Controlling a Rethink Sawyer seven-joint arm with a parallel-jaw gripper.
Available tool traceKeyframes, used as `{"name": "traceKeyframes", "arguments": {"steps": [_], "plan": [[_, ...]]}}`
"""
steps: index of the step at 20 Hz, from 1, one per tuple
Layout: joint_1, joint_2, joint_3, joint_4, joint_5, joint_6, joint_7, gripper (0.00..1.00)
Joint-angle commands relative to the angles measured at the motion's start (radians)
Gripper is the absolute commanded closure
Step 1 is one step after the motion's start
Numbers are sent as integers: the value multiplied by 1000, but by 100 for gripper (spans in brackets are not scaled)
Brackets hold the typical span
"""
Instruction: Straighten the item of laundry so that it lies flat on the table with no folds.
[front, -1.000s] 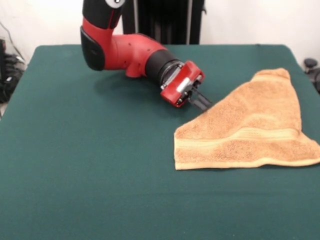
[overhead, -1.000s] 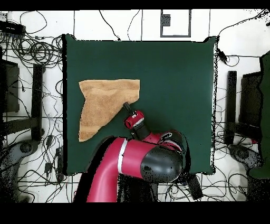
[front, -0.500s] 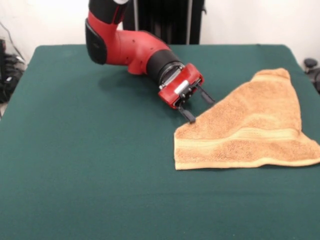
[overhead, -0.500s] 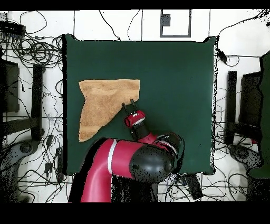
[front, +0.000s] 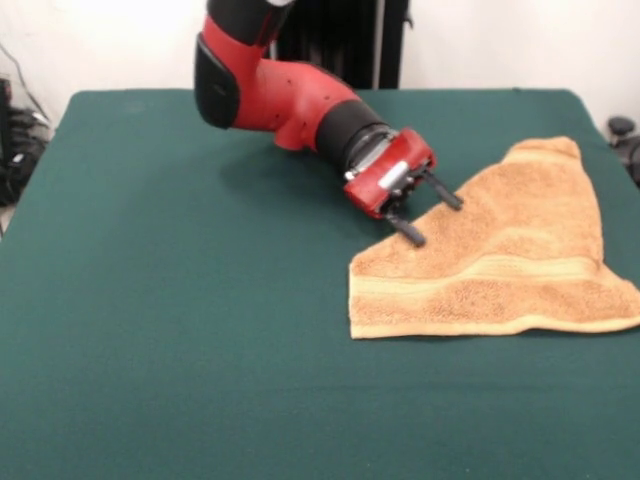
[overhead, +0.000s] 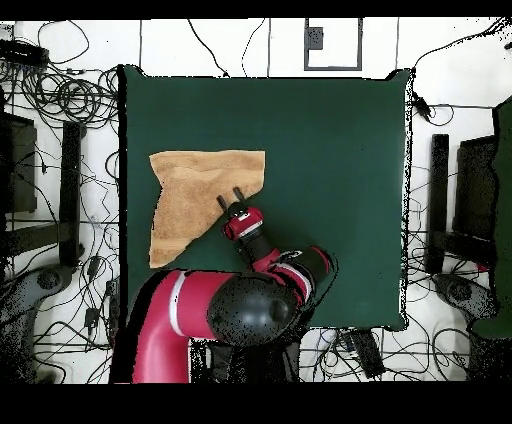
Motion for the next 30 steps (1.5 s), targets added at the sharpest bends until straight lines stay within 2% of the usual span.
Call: {"name": "traceKeyframes", "arguments": {"steps": [1,3,6,12,13,15,16,17,18,19,20,21,22,23,24,26,30], "plan": [[124,106,63,-158,-112,131,-50,0],[135,107,57,-178,-144,129,-22,0],[147,112,35,-202,-175,126,-48,0],[156,127,20,-258,-258,138,-23,0],[156,128,18,-259,-262,158,-22,0],[164,143,-4,-243,-240,292,-14,0],[176,145,-39,-201,-163,419,-94,0],[187,146,-63,-179,-123,485,-142,0],[218,141,-116,-119,-17,593,-264,0],[236,138,-148,-76,60,619,-350,0],[283,137,-211,2,193,661,-473,0],[314,141,-251,45,261,667,-514,0],[377,150,-320,122,376,695,-579,0],[414,160,-359,158,426,714,-586,0],[481,180,-420,218,521,761,-619,0],[567,215,-492,273,607,836,-618,0],[649,237,-551,298,612,937,-540,0]]}}
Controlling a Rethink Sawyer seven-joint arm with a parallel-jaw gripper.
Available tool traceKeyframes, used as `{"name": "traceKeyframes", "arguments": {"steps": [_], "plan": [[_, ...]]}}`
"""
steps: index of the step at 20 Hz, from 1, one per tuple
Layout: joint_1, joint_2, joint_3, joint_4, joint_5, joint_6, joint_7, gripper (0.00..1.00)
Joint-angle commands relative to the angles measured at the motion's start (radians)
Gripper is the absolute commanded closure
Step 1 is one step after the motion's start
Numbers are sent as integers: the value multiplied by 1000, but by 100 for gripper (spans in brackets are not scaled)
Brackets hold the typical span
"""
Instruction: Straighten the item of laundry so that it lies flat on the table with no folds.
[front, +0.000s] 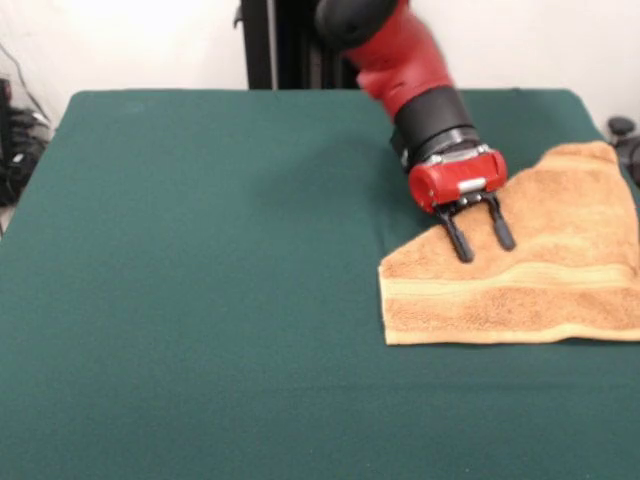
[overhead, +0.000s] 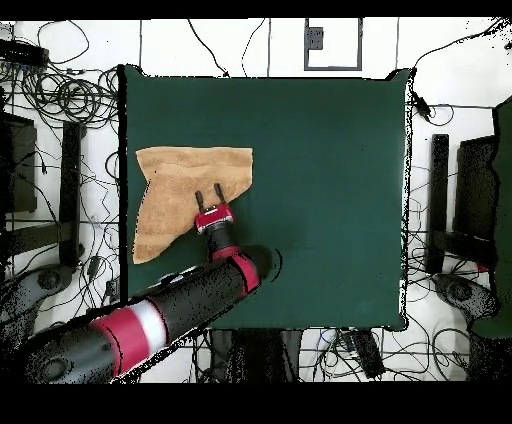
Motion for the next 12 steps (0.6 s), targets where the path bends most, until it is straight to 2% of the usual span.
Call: {"name": "traceKeyframes", "arguments": {"steps": [1,5,9,12], "plan": [[147,161,-161,177,198,456,-347,0],[189,182,-213,159,185,527,-304,0],[209,234,-251,133,214,547,-255,0],[197,218,-249,103,146,566,-201,0]]}}
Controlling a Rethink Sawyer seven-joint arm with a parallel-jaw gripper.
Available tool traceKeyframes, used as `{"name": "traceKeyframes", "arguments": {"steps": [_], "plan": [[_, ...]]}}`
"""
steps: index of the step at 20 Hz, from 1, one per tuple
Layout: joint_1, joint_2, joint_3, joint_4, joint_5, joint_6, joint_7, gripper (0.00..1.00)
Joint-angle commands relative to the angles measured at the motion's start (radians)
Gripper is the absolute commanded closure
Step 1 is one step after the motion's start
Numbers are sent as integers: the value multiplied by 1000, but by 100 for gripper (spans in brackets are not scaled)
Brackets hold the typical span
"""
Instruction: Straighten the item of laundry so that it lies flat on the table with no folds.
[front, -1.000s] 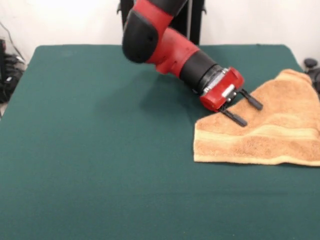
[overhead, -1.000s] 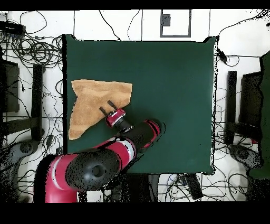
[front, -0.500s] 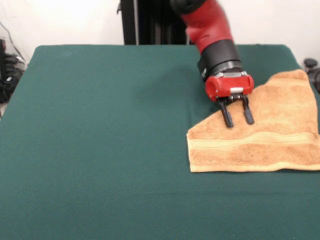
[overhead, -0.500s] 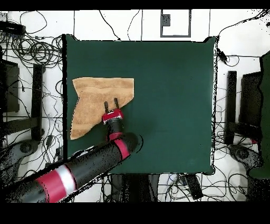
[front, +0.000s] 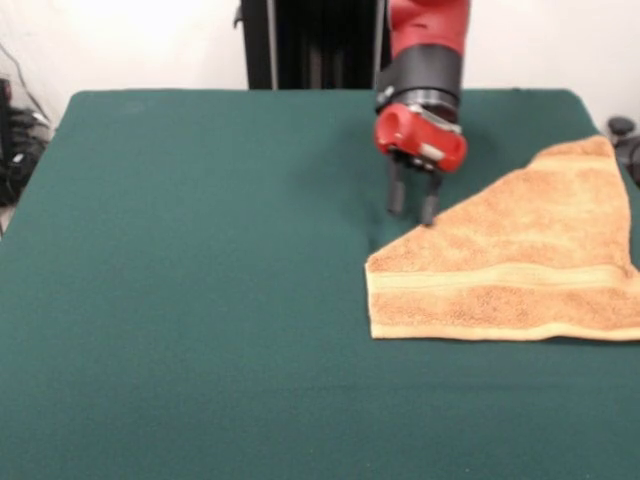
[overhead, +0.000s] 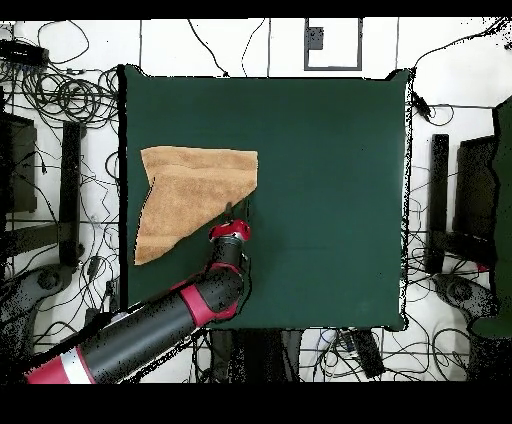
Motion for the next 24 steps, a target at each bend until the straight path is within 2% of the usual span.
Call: {"name": "traceKeyframes", "arguments": {"steps": [1,4,7,9,11,12,16,19,24], "plan": [[-18,68,-13,-15,0,165,-130,0],[-36,16,4,-38,-105,180,-89,0],[-46,15,11,-46,-117,167,-70,0],[-82,11,41,-65,-136,112,-47,0],[-143,-5,86,-110,-206,42,-17,0],[-188,-21,124,-153,-284,-6,12,0],[-263,-51,189,-251,-474,-142,59,0],[-295,-87,247,-270,-552,-222,81,0],[-369,-165,397,-280,-689,-355,192,0]]}}
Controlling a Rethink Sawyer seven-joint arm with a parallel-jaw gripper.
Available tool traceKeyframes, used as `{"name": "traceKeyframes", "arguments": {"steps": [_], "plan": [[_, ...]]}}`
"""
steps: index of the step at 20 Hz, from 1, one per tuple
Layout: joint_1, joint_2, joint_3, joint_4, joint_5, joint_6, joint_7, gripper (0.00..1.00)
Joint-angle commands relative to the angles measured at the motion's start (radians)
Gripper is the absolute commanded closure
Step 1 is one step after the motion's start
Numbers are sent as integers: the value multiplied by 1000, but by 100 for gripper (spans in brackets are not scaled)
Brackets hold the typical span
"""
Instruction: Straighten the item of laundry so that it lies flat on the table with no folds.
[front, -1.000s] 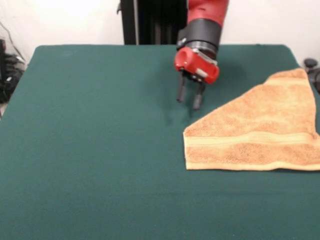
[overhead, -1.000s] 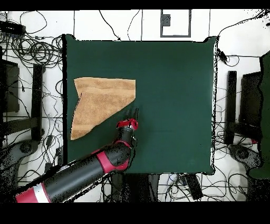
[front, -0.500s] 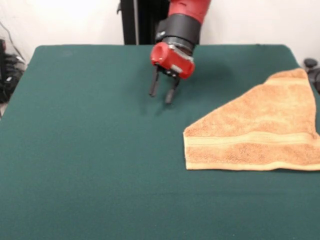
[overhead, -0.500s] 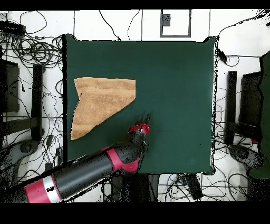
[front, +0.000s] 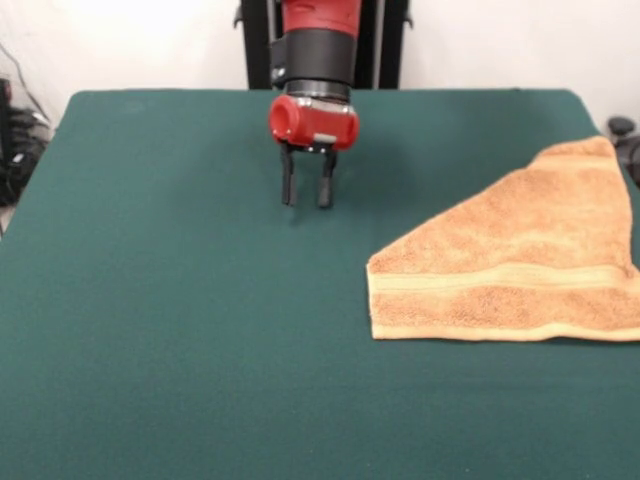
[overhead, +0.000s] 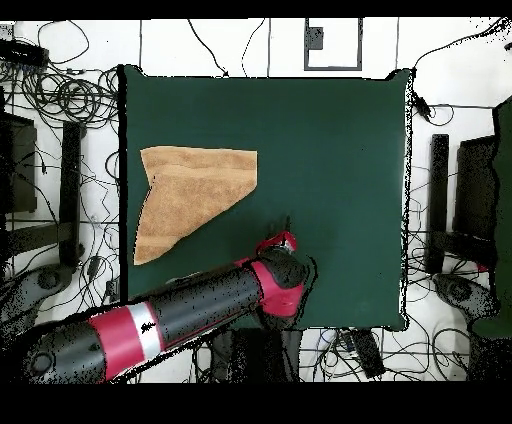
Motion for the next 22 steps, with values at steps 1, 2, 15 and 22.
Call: {"name": "traceKeyframes", "arguments": {"steps": [1,2,15,22], "plan": [[-68,-66,373,-204,-163,-223,197,0],[-78,-80,398,-199,-181,-231,210,0],[-260,-199,667,-164,-416,-231,337,0],[-345,-251,833,-86,-435,-285,336,0]]}}
